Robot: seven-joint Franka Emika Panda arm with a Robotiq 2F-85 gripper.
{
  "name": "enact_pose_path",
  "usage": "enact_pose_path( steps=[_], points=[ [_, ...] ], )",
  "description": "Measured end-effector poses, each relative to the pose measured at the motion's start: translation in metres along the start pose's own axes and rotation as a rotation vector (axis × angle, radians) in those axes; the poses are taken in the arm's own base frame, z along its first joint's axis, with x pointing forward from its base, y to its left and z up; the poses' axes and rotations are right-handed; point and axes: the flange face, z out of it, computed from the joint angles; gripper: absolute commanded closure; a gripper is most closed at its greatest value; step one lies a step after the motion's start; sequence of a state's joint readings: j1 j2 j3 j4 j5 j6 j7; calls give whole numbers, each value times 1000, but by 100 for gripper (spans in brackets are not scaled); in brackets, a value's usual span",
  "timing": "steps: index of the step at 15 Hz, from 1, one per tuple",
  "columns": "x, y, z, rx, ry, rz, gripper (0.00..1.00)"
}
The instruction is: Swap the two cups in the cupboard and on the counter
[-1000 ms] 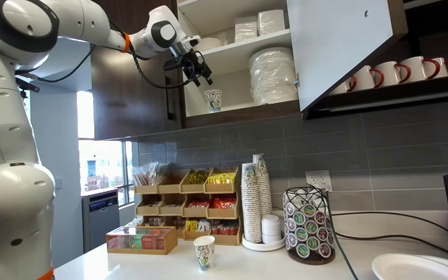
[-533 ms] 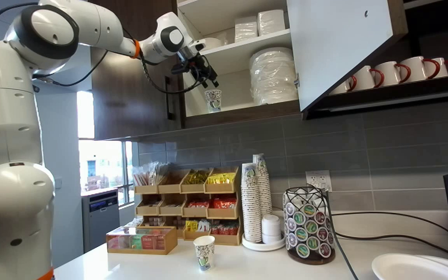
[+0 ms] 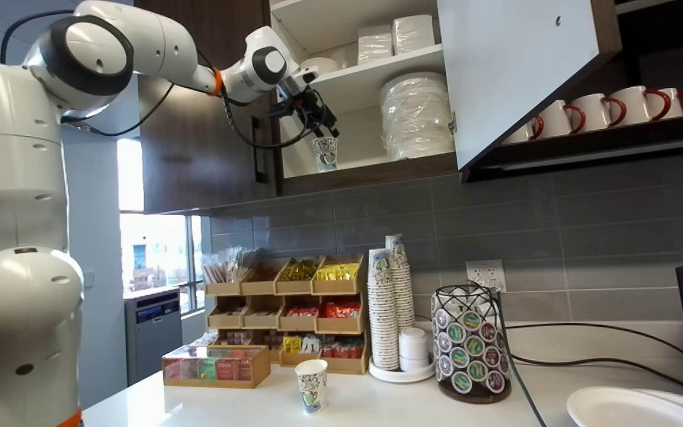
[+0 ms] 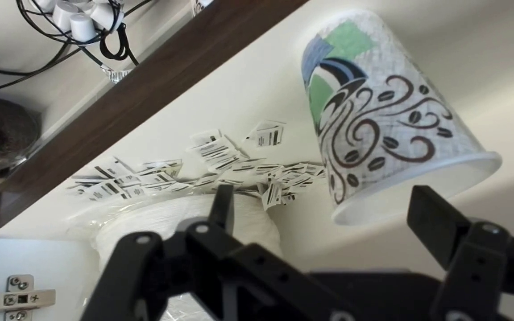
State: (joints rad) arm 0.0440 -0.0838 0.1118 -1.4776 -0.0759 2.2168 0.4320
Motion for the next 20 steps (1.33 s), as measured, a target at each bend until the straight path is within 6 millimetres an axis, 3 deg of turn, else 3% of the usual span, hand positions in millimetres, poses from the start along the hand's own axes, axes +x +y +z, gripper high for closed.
enact_pose_path(
  steps=[1, 2, 11, 14, 20],
  points=[
    [0, 0, 2, -3, -3, -1, 25],
    [-1, 0, 3, -5, -7, -2, 26],
    [-9, 14, 7, -63, -108, 5, 96],
    [-3, 27, -7, -65, -92, 4, 100],
    [0, 69, -56, 23, -74, 32, 99]
  ],
)
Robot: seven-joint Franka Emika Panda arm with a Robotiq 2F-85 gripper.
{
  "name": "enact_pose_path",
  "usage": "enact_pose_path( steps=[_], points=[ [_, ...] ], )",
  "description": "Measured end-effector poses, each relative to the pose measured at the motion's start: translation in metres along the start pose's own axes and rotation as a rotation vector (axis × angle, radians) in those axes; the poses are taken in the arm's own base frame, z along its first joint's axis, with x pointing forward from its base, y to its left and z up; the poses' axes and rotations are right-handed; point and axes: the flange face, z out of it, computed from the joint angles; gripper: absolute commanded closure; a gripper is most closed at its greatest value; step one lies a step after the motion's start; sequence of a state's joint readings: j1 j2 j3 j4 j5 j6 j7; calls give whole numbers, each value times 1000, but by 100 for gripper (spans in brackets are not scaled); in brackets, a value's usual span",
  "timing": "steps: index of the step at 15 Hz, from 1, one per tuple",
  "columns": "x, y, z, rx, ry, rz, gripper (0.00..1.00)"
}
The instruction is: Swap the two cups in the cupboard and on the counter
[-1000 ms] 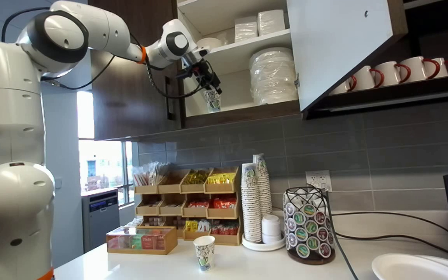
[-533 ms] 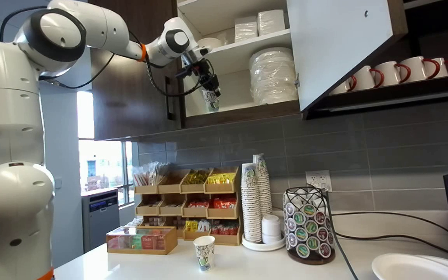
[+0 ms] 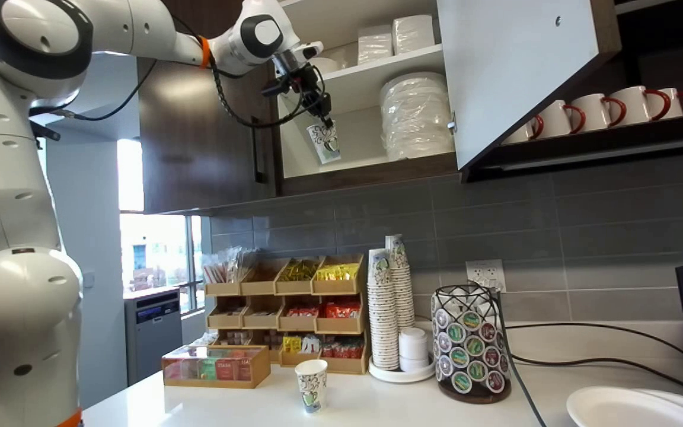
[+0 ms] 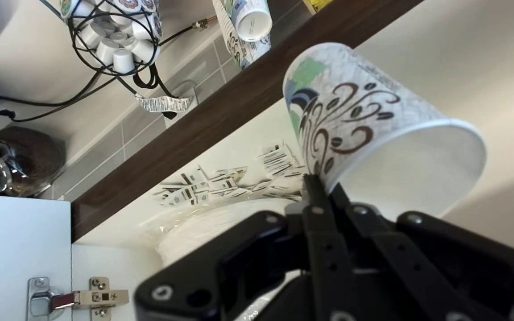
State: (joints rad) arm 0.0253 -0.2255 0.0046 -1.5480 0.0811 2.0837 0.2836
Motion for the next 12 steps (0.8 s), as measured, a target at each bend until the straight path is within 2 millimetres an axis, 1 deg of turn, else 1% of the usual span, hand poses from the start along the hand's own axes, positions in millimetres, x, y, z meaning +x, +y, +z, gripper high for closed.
enact_pose_path(
  steps=[3, 6, 10, 11, 12],
  points=[
    [-9, 14, -8, 33, -15, -2, 99],
    [-22, 32, -16, 30, -32, -59, 99],
    [-53, 63, -26, 40, -106, -168, 99],
    [-62, 71, -27, 42, -129, -196, 96],
    [-71, 79, -27, 43, -157, -217, 96]
  ],
)
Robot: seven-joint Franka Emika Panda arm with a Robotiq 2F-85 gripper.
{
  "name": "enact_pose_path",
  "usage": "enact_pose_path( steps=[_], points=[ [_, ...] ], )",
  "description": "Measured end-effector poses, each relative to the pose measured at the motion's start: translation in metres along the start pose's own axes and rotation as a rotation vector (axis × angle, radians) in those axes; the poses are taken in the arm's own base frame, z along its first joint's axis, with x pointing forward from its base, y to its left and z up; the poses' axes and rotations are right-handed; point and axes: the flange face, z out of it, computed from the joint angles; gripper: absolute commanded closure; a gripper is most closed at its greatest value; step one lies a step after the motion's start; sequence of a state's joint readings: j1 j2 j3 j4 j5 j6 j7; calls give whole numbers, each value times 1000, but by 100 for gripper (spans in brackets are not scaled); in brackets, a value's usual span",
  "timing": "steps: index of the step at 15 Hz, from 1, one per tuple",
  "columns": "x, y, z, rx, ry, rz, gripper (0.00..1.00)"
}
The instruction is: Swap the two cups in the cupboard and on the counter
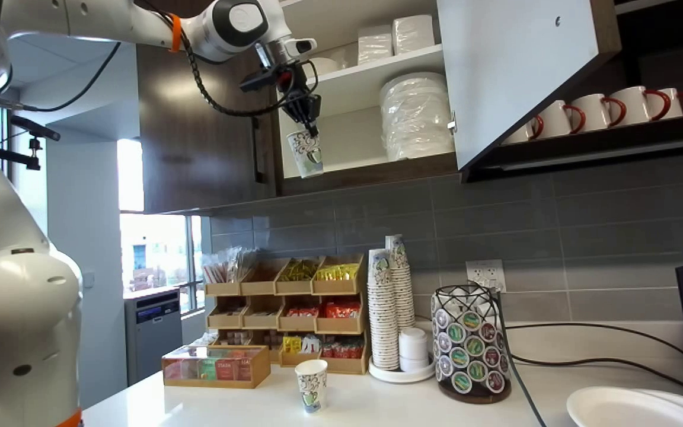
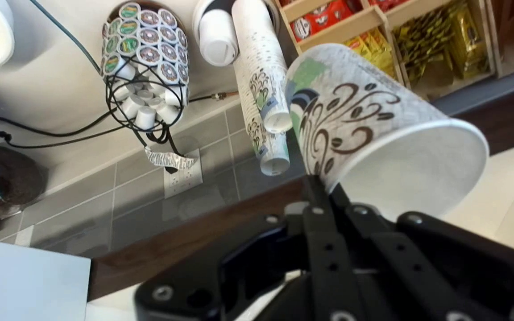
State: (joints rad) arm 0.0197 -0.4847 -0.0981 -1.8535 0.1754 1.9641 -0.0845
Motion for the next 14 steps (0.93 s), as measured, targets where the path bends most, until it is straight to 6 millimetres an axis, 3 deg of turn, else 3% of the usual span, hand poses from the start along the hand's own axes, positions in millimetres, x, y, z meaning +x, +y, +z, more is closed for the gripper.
enact_pose_path(
  steps=[3, 11, 14],
  points=[
    [-17, 5, 4, 5, -27, -22, 96],
    [-19, 6, 6, 6, -32, -24, 99],
    [-28, 21, 40, 69, -93, 31, 99]
  ],
)
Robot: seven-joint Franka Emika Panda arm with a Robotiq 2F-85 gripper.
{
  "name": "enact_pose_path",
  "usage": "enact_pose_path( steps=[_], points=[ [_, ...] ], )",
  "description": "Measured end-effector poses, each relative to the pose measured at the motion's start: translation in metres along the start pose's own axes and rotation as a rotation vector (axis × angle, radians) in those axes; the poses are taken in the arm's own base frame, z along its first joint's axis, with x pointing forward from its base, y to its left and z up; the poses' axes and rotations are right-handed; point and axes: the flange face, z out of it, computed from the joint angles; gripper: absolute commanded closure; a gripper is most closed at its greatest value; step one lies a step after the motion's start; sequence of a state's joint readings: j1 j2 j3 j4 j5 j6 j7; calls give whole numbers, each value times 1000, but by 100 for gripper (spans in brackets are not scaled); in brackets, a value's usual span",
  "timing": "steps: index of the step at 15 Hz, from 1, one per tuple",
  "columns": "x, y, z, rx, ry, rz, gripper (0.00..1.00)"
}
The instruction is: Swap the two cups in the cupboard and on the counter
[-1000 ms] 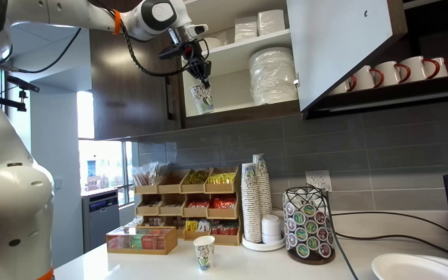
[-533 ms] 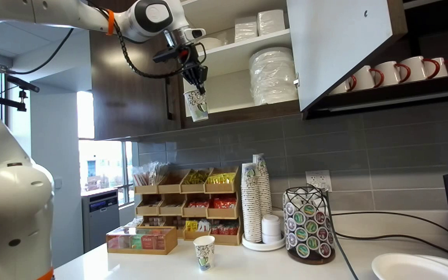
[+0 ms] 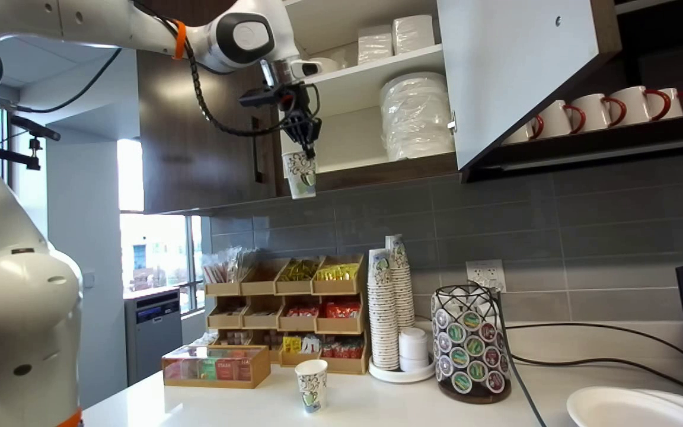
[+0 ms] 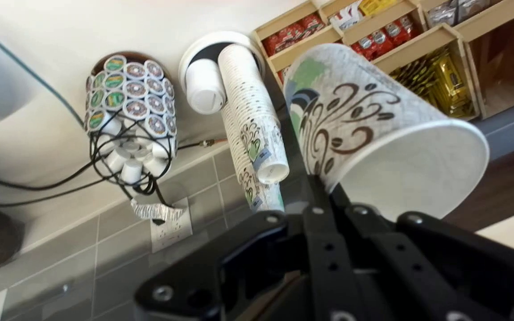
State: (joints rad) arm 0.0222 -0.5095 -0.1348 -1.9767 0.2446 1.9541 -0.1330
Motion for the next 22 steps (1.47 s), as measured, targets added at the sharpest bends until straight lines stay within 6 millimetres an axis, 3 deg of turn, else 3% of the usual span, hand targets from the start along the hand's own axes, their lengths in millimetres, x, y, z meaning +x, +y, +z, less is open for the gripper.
enact_pose_path(
  steps=[6, 14, 16, 22],
  points=[
    [-34, 64, 119, 46, -126, -4, 99],
    [-90, 134, 222, 39, -79, -47, 96],
    [-93, 138, 228, 38, -90, -46, 96],
    [-87, 134, 222, 37, -75, -55, 99]
  ],
)
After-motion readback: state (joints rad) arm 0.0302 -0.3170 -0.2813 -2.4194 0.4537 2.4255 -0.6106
